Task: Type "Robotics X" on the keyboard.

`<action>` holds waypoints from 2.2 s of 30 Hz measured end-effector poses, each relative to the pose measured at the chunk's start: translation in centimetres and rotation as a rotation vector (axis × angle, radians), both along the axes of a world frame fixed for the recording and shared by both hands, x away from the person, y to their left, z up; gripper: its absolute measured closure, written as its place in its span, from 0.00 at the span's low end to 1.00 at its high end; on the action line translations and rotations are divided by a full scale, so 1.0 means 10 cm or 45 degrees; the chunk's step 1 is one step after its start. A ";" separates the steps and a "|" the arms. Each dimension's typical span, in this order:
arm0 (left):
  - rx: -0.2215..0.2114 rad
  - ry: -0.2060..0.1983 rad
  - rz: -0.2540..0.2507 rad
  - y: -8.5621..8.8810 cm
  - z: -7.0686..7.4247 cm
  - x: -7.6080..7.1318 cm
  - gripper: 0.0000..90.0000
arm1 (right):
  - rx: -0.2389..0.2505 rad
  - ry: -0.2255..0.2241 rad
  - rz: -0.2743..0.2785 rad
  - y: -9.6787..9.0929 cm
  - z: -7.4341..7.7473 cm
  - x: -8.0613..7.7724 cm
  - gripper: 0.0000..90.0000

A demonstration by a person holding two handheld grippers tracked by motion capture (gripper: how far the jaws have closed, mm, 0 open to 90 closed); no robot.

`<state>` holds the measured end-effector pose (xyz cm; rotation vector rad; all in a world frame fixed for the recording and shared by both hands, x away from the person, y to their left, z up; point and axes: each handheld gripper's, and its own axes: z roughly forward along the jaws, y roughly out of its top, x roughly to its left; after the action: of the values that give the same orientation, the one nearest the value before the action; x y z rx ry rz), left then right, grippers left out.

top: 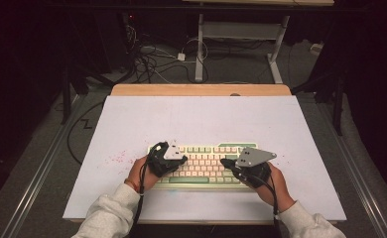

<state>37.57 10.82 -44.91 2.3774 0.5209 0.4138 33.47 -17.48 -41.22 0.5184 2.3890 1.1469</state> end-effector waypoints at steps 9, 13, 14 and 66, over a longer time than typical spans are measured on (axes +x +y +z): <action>0.008 0.002 -0.009 -0.03 0.00 0.02 0.97 | 0.000 0.003 0.000 -0.01 0.00 0.00 1.00; 0.042 0.012 -0.014 -0.06 -0.01 0.02 0.98 | -0.007 0.005 0.004 0.00 -0.01 0.01 1.00; 0.051 0.004 -0.016 -0.07 -0.01 0.02 0.98 | -0.006 0.006 0.003 0.00 -0.01 0.01 1.00; -0.137 -0.156 0.151 0.79 0.13 -0.48 0.98 | -0.018 0.026 0.041 0.21 -0.08 0.09 1.00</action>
<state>32.73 18.73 -43.64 2.2095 0.6137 0.5667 34.36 -15.34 -42.01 0.4908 2.4297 1.1426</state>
